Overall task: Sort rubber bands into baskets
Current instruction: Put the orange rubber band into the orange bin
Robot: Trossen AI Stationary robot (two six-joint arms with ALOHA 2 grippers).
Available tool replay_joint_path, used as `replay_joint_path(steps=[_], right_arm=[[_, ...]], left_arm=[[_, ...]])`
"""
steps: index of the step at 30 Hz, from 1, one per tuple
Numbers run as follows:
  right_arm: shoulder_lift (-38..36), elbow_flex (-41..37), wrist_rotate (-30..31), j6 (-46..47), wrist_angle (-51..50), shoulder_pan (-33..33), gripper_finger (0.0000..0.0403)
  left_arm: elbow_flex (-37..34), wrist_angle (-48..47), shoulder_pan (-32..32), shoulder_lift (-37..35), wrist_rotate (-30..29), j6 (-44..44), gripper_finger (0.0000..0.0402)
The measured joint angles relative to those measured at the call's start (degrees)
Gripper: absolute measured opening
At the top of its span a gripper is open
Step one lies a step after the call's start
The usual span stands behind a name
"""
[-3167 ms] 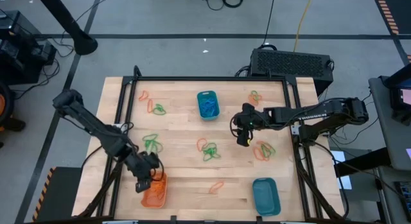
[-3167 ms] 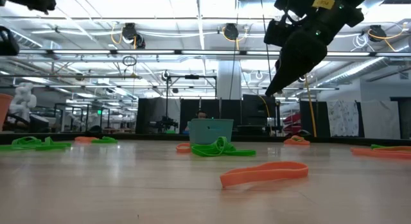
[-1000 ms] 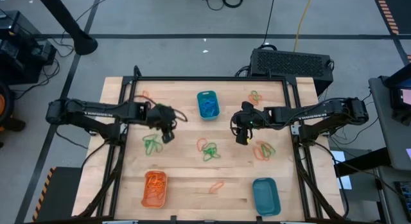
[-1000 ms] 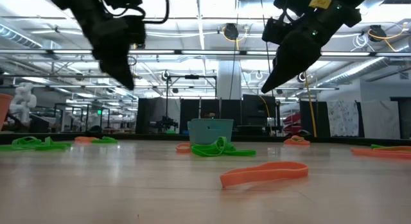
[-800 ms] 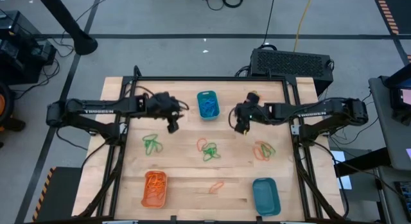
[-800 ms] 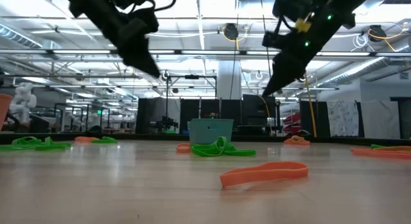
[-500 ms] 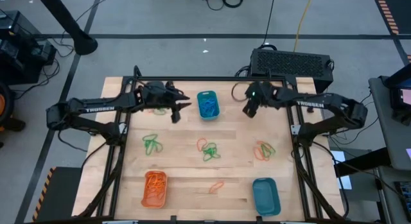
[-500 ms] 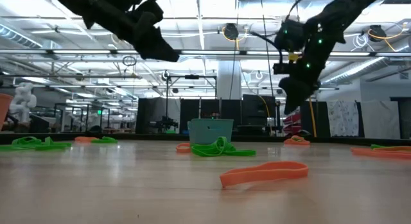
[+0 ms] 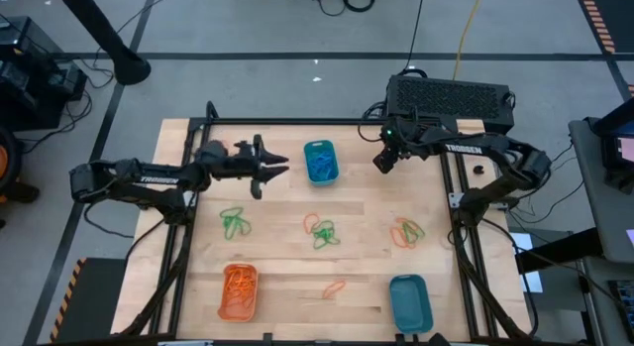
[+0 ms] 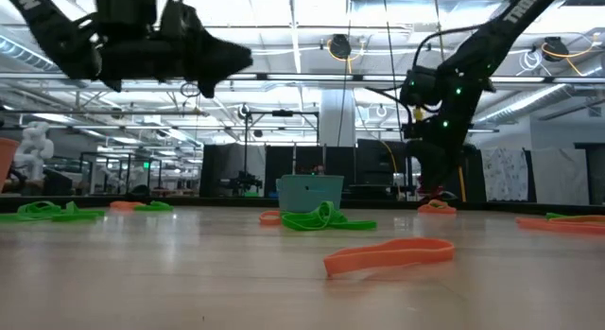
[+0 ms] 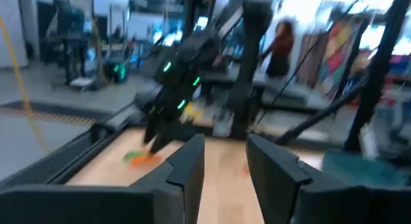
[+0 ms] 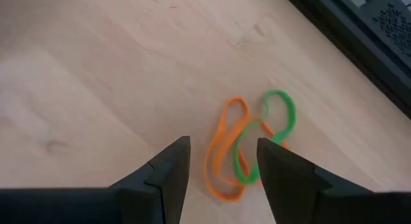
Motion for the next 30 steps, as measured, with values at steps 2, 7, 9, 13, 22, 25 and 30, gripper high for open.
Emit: replay_joint_path(steps=[2, 7, 9, 13, 22, 25, 30], right_arm=[[1.44, 0.00, -0.06, -0.41, 1.71, -0.42, 0.0173], [3.94, 0.00, 0.17, -0.50, 2.86, -2.08, 0.0173], [4.76, 0.00, 0.17, -0.14, 3.24, -2.68, 0.0173], [6.13, 0.00, -0.06, -0.12, 4.83, -3.06, 0.0173], [5.85, 0.00, -0.19, 2.20, 5.58, -2.49, 0.0173], [6.09, 0.00, -0.20, 3.59, 4.33, -2.49, 0.0173], [6.09, 0.00, -0.16, 6.53, 0.50, -2.49, 0.0171]], left_arm=[[-1.10, 3.73, -1.22, -0.02, 0.07, -1.29, 0.0122], [-0.75, 6.26, -4.03, -0.01, -0.17, -1.58, 0.0122], [-0.75, 6.10, -5.26, 0.01, -0.81, -1.16, 0.0122], [-0.75, 6.04, -6.87, 0.07, -1.57, 0.34, 0.0122], [-0.75, 4.41, -7.13, 0.07, -1.55, 1.44, 0.0122], [-0.75, 4.17, -7.13, 0.07, -1.55, 1.44, 0.0122], [-0.75, 3.97, -7.13, 0.07, -1.55, 1.44, 0.0122]])
